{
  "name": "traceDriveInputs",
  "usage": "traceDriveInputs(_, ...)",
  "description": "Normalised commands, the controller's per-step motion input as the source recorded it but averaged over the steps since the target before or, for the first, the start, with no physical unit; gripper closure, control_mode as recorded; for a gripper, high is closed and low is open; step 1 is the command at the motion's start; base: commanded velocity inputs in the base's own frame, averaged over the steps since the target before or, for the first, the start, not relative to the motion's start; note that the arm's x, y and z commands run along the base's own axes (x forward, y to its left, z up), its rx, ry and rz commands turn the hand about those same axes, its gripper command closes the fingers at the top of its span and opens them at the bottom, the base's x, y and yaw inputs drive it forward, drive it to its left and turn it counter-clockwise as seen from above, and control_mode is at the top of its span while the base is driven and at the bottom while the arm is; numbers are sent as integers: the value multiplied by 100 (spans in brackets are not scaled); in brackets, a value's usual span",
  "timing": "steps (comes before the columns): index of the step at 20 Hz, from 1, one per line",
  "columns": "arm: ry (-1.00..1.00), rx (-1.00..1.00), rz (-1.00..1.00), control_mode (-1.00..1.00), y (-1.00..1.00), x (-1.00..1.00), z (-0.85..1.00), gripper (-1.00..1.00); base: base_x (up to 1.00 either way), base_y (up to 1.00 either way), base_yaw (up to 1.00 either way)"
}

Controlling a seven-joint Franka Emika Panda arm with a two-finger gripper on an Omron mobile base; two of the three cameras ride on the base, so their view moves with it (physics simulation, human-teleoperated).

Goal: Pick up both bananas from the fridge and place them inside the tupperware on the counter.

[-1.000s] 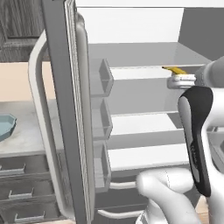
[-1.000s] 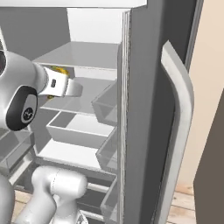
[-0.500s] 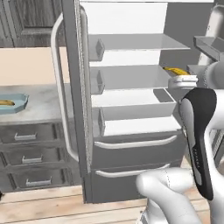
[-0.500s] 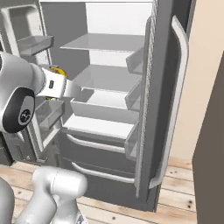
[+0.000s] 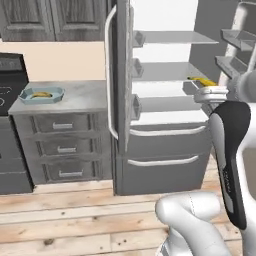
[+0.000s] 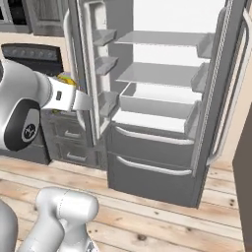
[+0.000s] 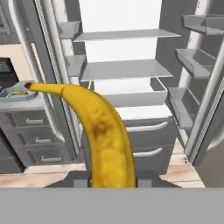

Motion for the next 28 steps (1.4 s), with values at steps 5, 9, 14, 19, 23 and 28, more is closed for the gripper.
traceDriveInputs(5, 0, 0, 0, 100, 0, 0, 0, 100, -49, 100, 25)
traceDriveInputs(9, 0, 0, 0, 100, 0, 0, 0, 100, -1, 100, 17)
traceDriveInputs(14, 0, 0, 0, 100, 0, 0, 0, 100, 61, 91, 0)
traceDriveInputs(19, 0, 0, 0, 100, 0, 0, 0, 100, 85, 62, 0)
traceDriveInputs(23, 0, 0, 0, 100, 0, 0, 0, 100, 96, 25, 0)
traceDriveInputs(28, 0, 0, 0, 100, 0, 0, 0, 100, 100, 5, -10)
